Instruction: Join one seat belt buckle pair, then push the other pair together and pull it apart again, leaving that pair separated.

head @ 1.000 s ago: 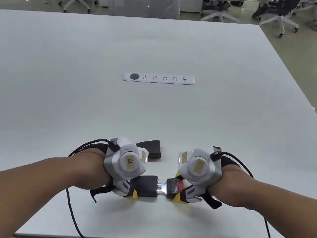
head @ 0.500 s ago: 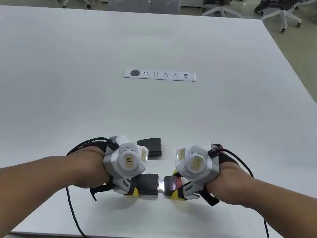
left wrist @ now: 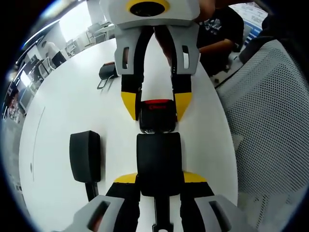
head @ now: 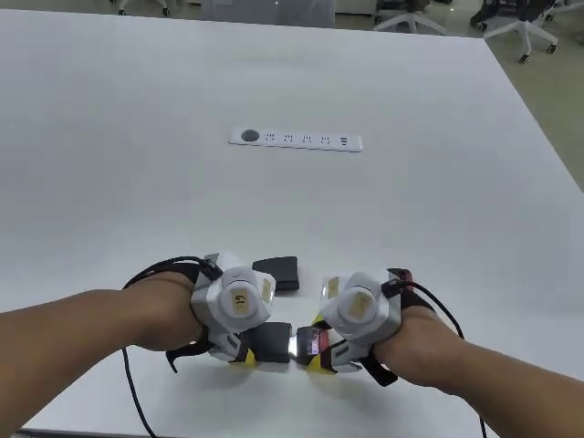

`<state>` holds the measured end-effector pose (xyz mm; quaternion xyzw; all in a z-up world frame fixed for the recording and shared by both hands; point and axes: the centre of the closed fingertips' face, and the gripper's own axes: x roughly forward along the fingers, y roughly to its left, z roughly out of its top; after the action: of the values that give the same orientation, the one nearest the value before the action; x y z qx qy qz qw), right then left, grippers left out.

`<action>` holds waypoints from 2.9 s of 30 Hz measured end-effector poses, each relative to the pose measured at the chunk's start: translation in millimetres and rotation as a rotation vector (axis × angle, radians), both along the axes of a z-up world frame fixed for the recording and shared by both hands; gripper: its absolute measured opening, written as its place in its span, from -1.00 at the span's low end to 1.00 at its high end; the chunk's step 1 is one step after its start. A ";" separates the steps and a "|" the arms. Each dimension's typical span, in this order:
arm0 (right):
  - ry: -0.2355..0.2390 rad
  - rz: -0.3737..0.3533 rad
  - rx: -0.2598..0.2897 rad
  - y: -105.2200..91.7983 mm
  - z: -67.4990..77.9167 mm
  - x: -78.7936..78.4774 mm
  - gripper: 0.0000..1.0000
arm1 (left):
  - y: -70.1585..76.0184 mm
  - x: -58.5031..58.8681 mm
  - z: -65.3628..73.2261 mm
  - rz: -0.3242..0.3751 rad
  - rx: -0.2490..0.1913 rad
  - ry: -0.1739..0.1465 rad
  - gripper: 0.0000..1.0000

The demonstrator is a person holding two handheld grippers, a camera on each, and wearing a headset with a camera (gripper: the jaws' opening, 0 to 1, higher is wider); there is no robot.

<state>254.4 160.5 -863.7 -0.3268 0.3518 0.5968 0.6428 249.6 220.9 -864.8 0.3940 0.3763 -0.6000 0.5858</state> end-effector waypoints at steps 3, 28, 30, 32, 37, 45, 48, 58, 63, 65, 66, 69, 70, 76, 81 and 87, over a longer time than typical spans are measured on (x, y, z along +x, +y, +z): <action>0.001 -0.001 0.006 -0.5 0.0 -1.4 -0.34 | -0.2 -0.1 0.1 0.002 -0.003 0.001 -0.37; -0.004 0.026 0.054 -2.6 0.1 -5.7 -0.33 | 1.2 -0.4 2.6 0.068 -0.100 -0.009 -0.38; -0.002 0.025 0.055 -2.4 0.4 -5.7 -0.33 | 1.5 -0.2 2.6 0.072 -0.106 -0.002 -0.38; 0.001 0.021 0.058 -2.4 0.2 -5.7 -0.33 | 1.7 0.0 2.5 0.075 -0.109 0.001 -0.38; 0.002 0.016 0.064 -2.2 -0.3 -5.2 -0.33 | 1.7 -0.2 2.7 0.073 -0.105 -0.004 -0.38; 0.002 0.012 0.070 -1.9 -0.5 -4.6 -0.33 | 2.0 -0.4 3.6 0.071 -0.118 -0.013 -0.37; 0.005 0.009 0.077 -2.4 -0.5 -4.6 -0.33 | 2.1 -0.5 3.5 0.066 -0.122 -0.013 -0.37; 0.003 0.031 0.082 -2.1 -0.1 -4.6 -0.33 | 1.8 -0.5 3.7 0.065 -0.148 -0.005 -0.37; 0.012 0.016 0.071 -1.1 0.1 -4.0 -0.32 | 0.4 -0.5 4.1 0.067 -0.140 -0.013 -0.36; 0.015 0.013 0.072 -1.0 0.2 -4.4 -0.32 | 0.7 -0.3 3.8 0.065 -0.135 -0.008 -0.35; 0.015 0.014 0.075 -1.1 0.2 -4.1 -0.31 | 1.0 0.0 3.7 0.067 -0.135 -0.007 -0.35; 0.013 0.012 0.079 -1.3 0.4 -3.2 -0.31 | 0.8 0.9 3.7 0.086 -0.150 -0.003 -0.34; 0.009 0.010 0.078 -1.5 0.2 -2.9 -0.30 | 1.1 1.3 3.5 0.101 -0.158 0.002 -0.34; 0.008 -0.022 0.078 -1.3 0.3 -2.7 -0.28 | 2.5 1.1 2.4 0.130 -0.157 0.007 -0.33; 0.021 -0.043 0.131 -6.3 16.0 -3.4 -0.25 | -1.5 -1.4 15.4 0.186 -0.161 0.016 -0.25; 0.022 -0.063 0.180 -18.3 35.7 -0.9 -0.26 | -5.5 2.9 35.5 0.149 -0.186 -0.026 -0.24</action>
<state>253.4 142.1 -828.1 -0.2501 0.3140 0.6089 0.6842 252.5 215.4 -829.4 0.3166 0.3394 -0.5819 0.6678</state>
